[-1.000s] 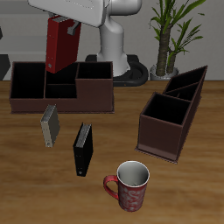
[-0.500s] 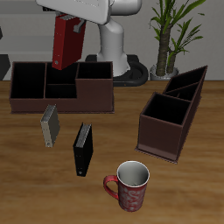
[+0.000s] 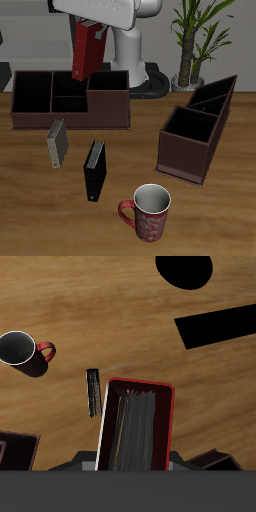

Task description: Place the red book into the left desk caddy's back compartment

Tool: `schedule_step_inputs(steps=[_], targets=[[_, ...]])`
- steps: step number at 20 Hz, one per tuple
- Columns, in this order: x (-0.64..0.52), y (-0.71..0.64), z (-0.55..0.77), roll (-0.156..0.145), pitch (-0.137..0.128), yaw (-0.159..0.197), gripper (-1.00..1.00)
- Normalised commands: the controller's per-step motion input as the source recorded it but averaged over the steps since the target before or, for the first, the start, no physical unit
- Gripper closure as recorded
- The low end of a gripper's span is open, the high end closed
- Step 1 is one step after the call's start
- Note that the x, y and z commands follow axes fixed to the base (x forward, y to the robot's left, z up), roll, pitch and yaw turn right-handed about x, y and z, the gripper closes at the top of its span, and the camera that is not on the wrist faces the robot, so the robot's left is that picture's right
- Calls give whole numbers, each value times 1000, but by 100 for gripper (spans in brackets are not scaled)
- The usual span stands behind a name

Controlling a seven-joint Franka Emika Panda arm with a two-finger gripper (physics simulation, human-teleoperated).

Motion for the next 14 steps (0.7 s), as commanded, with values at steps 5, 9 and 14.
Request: schedule_step_inputs(steps=[5, 9, 14], targets=[[-232, 146, -80, -20, -16, -11, 100], [-213, 296, -72, 5, -10, 5, 100], [-178, 219, -30, -39, -63, 49, 100]])
